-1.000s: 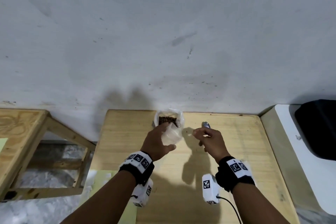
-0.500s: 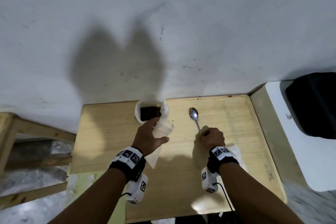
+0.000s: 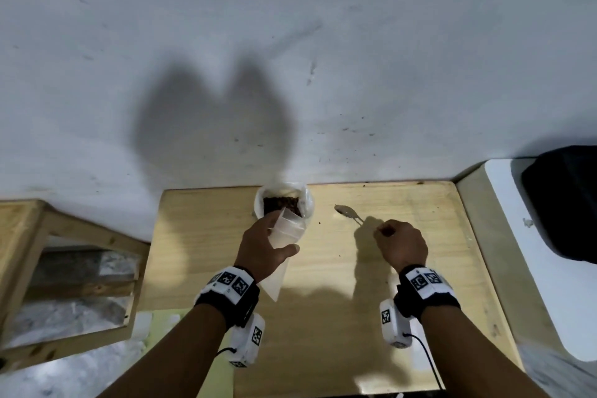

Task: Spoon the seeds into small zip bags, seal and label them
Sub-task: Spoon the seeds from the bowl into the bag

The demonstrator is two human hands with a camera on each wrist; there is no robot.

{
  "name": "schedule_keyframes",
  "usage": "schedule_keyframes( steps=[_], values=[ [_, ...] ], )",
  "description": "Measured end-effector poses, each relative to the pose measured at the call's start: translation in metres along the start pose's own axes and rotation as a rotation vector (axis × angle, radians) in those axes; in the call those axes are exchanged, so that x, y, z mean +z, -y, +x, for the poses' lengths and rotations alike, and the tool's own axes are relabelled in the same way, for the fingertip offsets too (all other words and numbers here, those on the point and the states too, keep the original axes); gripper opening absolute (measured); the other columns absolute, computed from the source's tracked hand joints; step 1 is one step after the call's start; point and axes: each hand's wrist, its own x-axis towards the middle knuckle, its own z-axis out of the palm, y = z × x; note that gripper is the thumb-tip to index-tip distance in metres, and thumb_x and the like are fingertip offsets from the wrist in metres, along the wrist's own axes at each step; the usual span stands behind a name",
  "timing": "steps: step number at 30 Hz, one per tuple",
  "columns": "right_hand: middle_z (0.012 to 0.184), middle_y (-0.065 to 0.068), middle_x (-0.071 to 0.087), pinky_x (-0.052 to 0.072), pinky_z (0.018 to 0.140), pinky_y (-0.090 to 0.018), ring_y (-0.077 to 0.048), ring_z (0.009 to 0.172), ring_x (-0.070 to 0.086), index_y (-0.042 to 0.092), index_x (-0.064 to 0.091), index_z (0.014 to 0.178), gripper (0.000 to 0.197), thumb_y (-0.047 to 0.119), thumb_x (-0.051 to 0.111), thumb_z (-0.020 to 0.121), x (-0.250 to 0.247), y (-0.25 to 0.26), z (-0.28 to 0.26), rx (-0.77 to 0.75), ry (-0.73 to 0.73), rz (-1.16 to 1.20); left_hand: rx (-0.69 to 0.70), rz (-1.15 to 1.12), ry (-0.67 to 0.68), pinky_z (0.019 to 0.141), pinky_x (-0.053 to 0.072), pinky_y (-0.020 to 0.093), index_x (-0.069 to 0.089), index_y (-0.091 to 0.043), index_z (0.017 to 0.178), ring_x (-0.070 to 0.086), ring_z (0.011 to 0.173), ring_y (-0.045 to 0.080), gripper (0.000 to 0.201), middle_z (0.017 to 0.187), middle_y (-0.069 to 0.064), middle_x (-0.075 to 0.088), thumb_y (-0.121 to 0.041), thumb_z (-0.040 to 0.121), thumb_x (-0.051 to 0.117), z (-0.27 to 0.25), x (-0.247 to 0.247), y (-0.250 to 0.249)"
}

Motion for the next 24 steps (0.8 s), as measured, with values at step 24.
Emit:
schedule_keyframes(
  steps=[24],
  values=[
    [0.079,0.011,0.068,0.041,0.052,-0.023,-0.005,0.043,0.048,0.014,0.056,0.073,0.025,0.018,0.076,0.087,0.047,0.110,-0.008,-0.241,-0.071,0.603,-0.195,-0.230,0.113,0.084,0.058,0.042,0.068,-0.027,0.112,0.069,0.094,0.020,0.078,0.104,-0.003,0.073,-0.048,0.039,0.084,0.044,-0.045,0.025]
  ],
)
